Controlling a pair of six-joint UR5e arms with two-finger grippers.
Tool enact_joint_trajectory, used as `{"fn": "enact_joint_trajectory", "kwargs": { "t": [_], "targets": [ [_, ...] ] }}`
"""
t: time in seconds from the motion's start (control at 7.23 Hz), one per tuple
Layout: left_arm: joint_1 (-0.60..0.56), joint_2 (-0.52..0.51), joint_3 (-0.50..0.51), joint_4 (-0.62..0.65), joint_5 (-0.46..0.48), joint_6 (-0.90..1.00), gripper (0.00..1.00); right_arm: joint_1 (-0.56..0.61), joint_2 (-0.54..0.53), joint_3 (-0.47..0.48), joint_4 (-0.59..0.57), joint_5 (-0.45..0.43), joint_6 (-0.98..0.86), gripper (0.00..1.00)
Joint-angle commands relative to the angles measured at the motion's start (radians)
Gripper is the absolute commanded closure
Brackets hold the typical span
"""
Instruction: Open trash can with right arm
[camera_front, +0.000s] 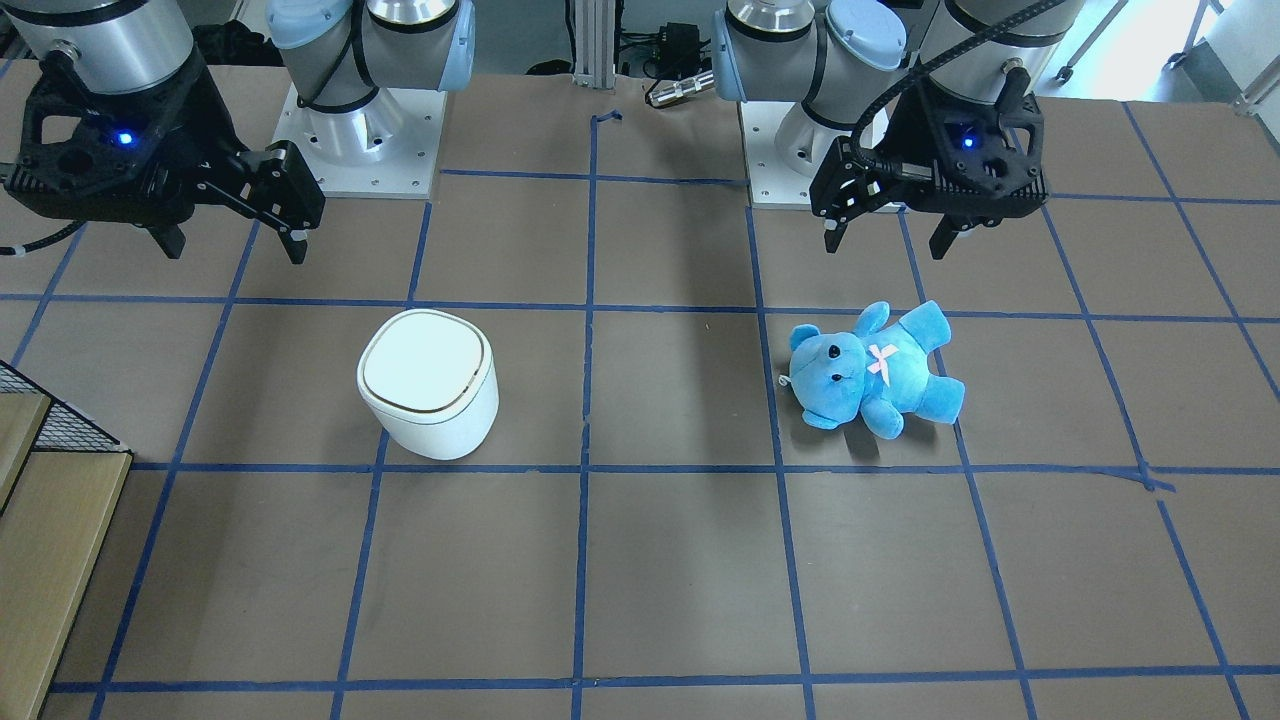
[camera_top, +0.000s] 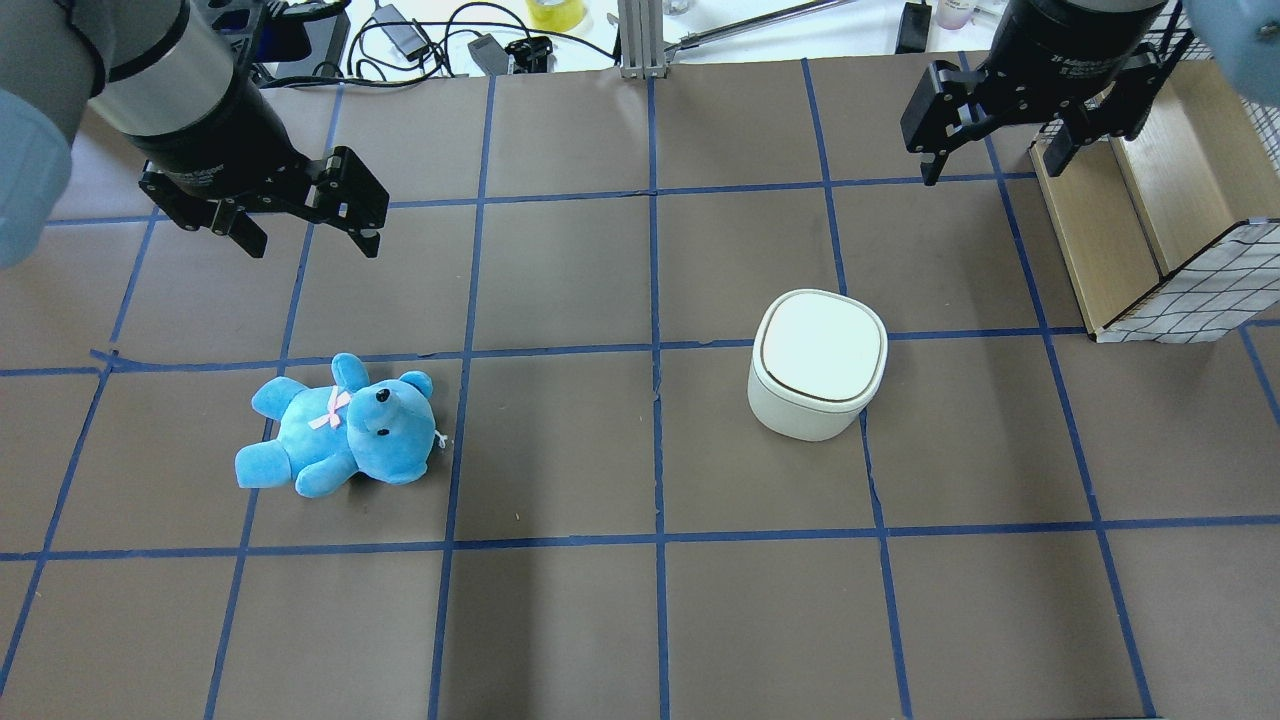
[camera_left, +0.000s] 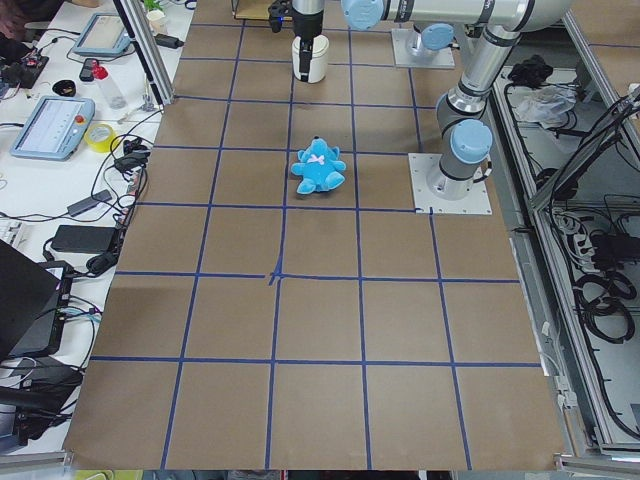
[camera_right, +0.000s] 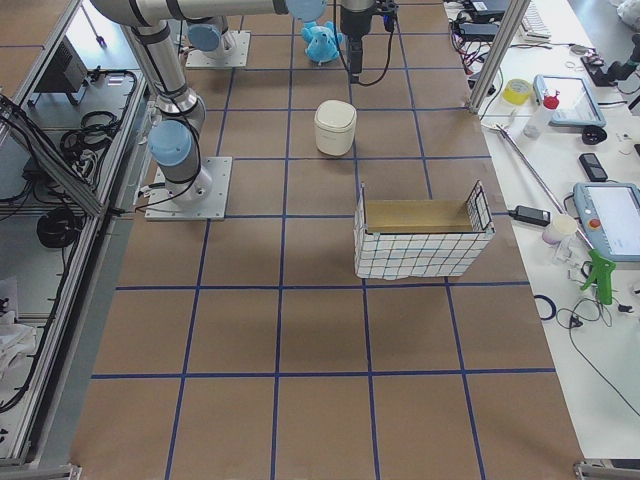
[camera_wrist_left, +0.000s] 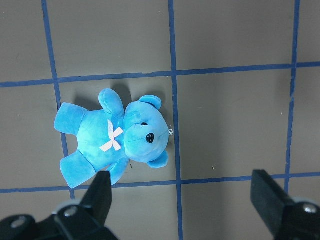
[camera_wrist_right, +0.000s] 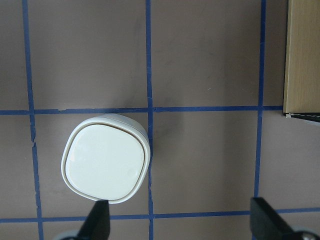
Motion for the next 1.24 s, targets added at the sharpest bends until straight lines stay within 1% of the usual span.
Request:
{"fn": "enact_joint_trajectory", "kwargs": {
  "t": [0.0,0.28,0.41,1.11],
  "targets": [
    [0.000,0.000,0.000,0.000,0.000,0.000,0.00,0.000,-0.002,-0.001,0.000,0.001,0.001,0.00],
    [0.000,0.000,0.000,0.000,0.000,0.000,0.00,0.001,-0.002,-0.001,0.000,0.016,0.001,0.00],
    [0.000,0.000,0.000,0.000,0.000,0.000,0.00,0.004,-0.002,-0.001,-0.002,0.069,0.007,0.00],
    [0.000,0.000,0.000,0.000,0.000,0.000,0.00,0.007,-0.002,-0.004,-0.003,0.073,0.012,0.00]
  ]
}}
